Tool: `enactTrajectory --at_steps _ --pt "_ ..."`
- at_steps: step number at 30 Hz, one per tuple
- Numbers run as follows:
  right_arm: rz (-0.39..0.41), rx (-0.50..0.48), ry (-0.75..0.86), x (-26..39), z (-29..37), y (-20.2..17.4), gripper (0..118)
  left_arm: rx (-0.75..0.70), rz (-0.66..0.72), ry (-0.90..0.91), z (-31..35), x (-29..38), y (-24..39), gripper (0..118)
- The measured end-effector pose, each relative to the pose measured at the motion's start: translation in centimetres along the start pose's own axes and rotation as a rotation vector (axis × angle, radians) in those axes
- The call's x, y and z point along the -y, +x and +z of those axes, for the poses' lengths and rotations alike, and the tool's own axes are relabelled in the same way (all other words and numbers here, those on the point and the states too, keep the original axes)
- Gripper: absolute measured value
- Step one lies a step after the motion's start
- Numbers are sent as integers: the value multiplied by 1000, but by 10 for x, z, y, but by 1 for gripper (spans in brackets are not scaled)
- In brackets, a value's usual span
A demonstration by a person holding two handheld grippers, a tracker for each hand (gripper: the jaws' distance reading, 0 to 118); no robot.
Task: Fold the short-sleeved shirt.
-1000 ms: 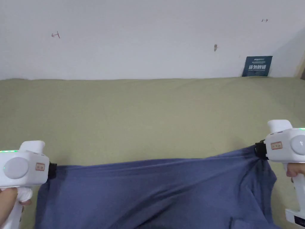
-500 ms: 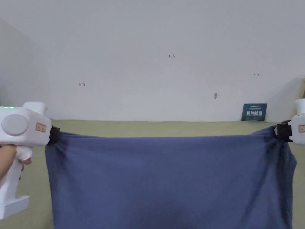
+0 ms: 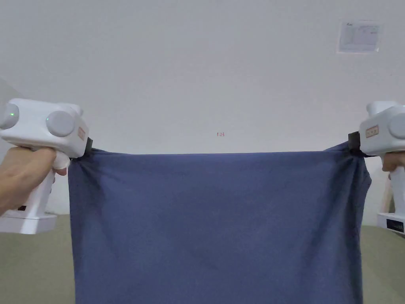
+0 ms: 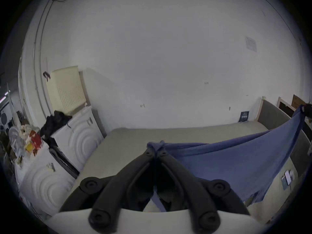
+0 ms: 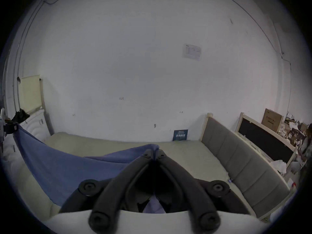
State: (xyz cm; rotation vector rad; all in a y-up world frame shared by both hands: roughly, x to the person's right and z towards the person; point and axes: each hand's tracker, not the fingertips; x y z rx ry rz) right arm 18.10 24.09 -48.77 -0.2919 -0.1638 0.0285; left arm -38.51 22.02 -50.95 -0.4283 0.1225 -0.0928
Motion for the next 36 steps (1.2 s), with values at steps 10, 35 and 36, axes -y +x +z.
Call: enactTrajectory --at_steps 10,35,36 --pt "9 47 69 -36 -90 -16 1 -74 6 67 -76 -53 28 0" --pt "-37 1 -213 273 -131 -24 1 -8 -20 -138 -167 219 52 0" --pt "-15 -1 -240 285 -119 -22 1 -1 -32 -158 -159 229 49 0"
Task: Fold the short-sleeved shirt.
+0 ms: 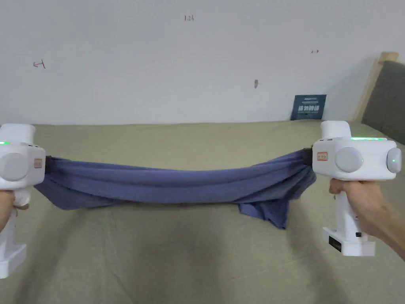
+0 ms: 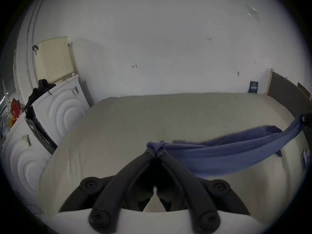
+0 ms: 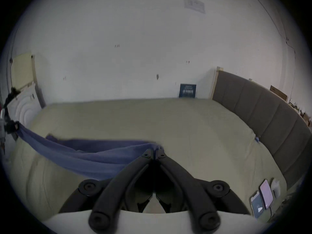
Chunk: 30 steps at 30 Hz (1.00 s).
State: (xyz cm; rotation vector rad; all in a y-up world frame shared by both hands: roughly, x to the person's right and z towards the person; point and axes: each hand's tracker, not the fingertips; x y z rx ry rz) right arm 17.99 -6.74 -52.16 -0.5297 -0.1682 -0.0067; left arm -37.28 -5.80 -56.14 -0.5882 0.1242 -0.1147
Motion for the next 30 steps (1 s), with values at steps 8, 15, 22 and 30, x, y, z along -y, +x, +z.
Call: enactTrajectory --at_steps 8,15,22,30 --pt "18 -38 -50 101 98 15 1 42 17 -50 78 96 -24 0" --pt "3 -81 -105 180 176 39 1 78 21 -103 161 176 -47 0" --pt "-34 -96 -141 245 243 58 1 123 5 -154 219 247 -57 0" --pt "-19 -108 -203 290 262 73 1 153 26 -235 237 298 -59 0"
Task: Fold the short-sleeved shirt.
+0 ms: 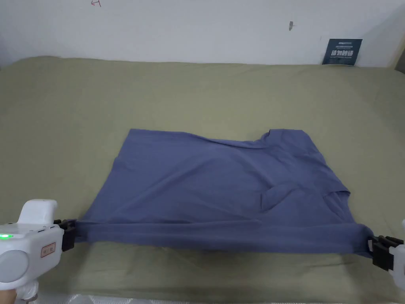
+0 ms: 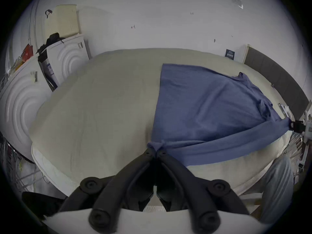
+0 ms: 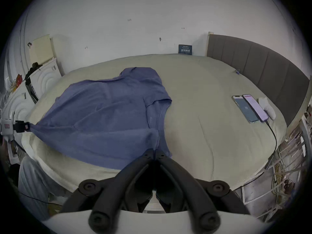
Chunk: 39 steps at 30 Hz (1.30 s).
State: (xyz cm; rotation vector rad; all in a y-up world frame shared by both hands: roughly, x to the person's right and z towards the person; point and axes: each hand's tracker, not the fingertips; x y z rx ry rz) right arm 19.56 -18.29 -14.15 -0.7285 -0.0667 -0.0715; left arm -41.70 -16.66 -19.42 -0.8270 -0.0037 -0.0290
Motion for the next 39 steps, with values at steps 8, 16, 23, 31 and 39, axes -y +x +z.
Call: enactTrajectory --at_steps 8,16,23,31,39 --pt "-51 37 -35 10 -21 -4 1 7 68 -48 -13 6 -3 0" --pt "-29 78 -65 9 -17 -14 77 28 101 -83 -6 3 -4 92" --pt "6 76 -2 -1 12 -26 87 29 120 -50 19 -5 -13 79" --pt "19 16 -21 -4 4 -29 0 58 136 -60 22 -7 -25 0" --pt "3 0 -33 -1 3 -19 0 50 89 -115 -10 -5 -22 114"
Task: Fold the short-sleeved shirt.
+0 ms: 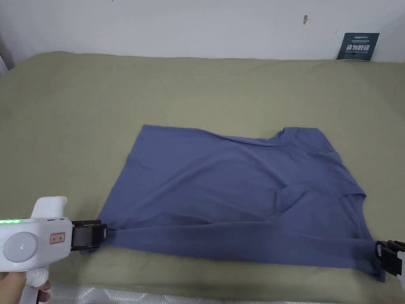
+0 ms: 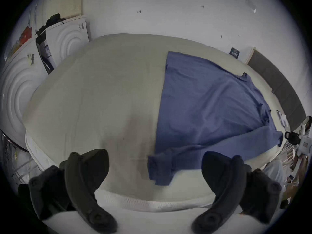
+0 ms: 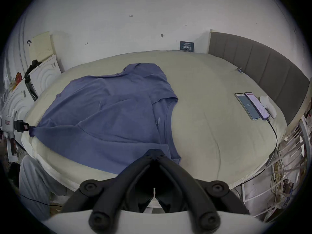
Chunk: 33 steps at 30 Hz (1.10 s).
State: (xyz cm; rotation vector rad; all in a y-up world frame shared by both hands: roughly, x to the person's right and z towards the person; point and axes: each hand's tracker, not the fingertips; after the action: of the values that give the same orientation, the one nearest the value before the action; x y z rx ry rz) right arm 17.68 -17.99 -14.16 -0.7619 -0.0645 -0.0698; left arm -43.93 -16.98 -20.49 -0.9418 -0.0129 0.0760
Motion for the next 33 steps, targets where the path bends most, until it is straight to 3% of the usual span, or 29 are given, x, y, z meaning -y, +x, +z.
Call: enactTrajectory --at_steps 1,2,5,6,7,8,10,11,12,13,14,18,26,33 --pt "-4 -3 -8 -1 -3 2 1 -24 -6 -20 -8 1 -2 113" --pt "-5 -7 -13 -2 -5 4 10 -22 -1 -25 -13 2 -5 107" --pt "-2 8 -35 -4 -13 8 52 0 -1 -60 -27 2 -1 92" --pt "0 22 -57 -4 -19 10 96 5 -5 -56 -27 4 -1 62" --pt "-3 16 -78 -2 -24 12 118 13 -6 -61 -27 7 0 10" --pt "0 12 -44 -1 -24 14 113 16 -5 -58 -28 6 6 4" --pt "8 37 -105 -1 -33 8 107 9 -16 -57 -28 7 9 3" --pt "8 32 -109 0 -37 8 98 12 -16 -56 -28 8 8 3" --pt "2 30 -116 2 -39 9 74 8 -15 -55 -29 6 11 3" --pt "-4 31 -118 3 -41 10 19 11 -5 -53 -28 5 8 4" --pt "-5 54 -120 4 -43 8 4 15 10 -51 -28 5 6 3" --pt "-41 36 -87 3 -34 9 4 15 17 -47 -18 -1 9 3" --pt "-1 22 -20 -46 -19 5 4 38 -13 1 -3 -49 18 3" --pt "13 26 7 -107 -48 3 4 29 -44 43 -24 -119 37 3"
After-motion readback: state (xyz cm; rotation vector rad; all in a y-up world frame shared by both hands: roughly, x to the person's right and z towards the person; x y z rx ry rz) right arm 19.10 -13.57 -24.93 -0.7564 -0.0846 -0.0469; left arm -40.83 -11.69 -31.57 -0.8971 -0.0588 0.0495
